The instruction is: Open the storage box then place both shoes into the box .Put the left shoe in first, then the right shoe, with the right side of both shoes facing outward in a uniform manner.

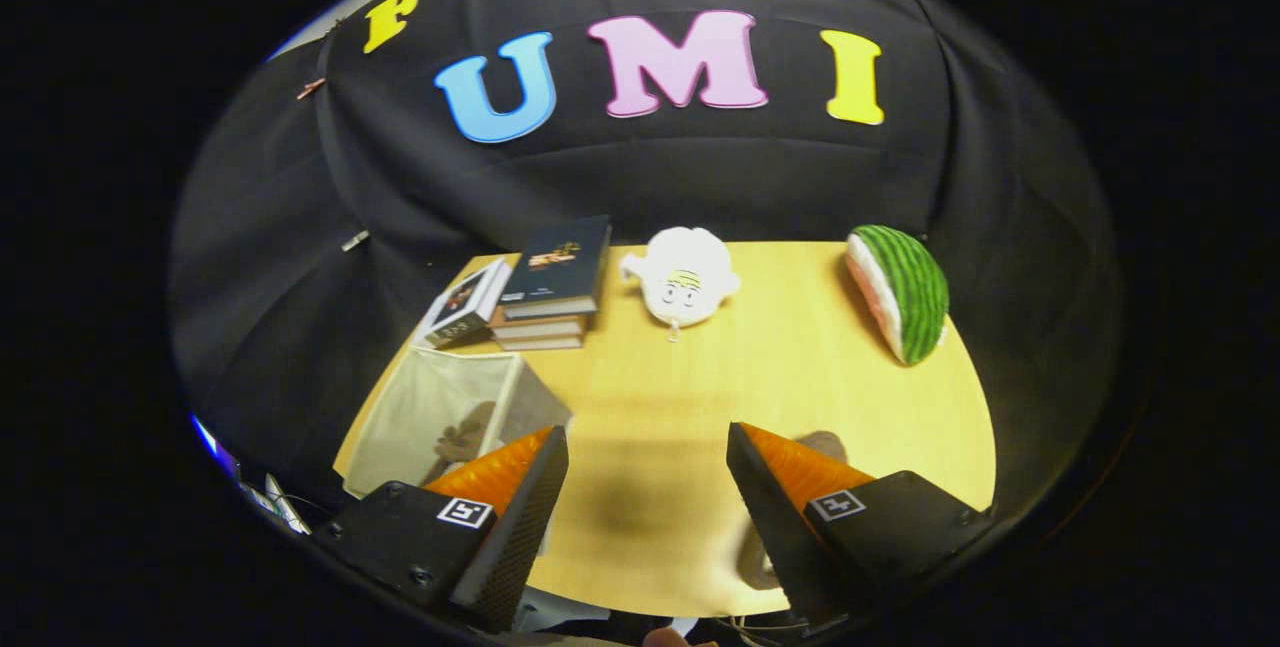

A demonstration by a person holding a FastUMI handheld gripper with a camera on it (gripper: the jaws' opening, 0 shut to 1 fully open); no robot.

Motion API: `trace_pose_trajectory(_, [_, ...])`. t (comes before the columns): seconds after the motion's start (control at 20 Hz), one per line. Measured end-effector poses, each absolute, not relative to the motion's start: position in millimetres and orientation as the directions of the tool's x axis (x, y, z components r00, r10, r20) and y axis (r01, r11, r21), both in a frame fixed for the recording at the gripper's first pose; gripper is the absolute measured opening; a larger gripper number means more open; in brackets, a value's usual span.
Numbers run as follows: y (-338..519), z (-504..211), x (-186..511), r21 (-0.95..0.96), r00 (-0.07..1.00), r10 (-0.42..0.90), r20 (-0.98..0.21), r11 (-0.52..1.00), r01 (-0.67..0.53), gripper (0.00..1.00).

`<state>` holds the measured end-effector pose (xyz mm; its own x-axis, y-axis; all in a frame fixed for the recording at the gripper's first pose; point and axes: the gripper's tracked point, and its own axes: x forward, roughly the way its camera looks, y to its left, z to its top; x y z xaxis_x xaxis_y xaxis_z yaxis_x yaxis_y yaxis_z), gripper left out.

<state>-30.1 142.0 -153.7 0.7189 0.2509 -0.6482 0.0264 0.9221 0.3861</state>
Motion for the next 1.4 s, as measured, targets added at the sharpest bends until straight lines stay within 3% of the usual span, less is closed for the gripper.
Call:
trace_pose_trajectory(0.3, [58.4, -247.6, -90.8, 0.294, 0.59, 0.161, -0.792, 0.946, 0.137, 0.99])
trace_pose_trajectory(0.65, [43.4, -350.4, -114.2, 0.211, 0.458, 0.118, -0.881, 0.965, 0.157, 0.96])
trace_pose_trajectory(0.95, [24.1, -389.5, -78.0, 0.195, 0.469, 0.057, -0.881, 0.948, 0.251, 0.76])
trace_pose_trajectory(1.05, [29.8, -390.8, -64.3, 0.237, 0.485, 0.061, -0.873, 0.921, 0.31, 0.57])
trace_pose_trajectory(1.2, [25.1, -392.0, -59.0, 0.18, 0.499, -0.005, -0.867, 0.929, 0.323, 0.1])
trace_pose_trajectory(1.4, [25.3, -378.1, -62.6, 0.207, 0.511, 0.017, -0.859, 0.925, 0.318, 0.08])
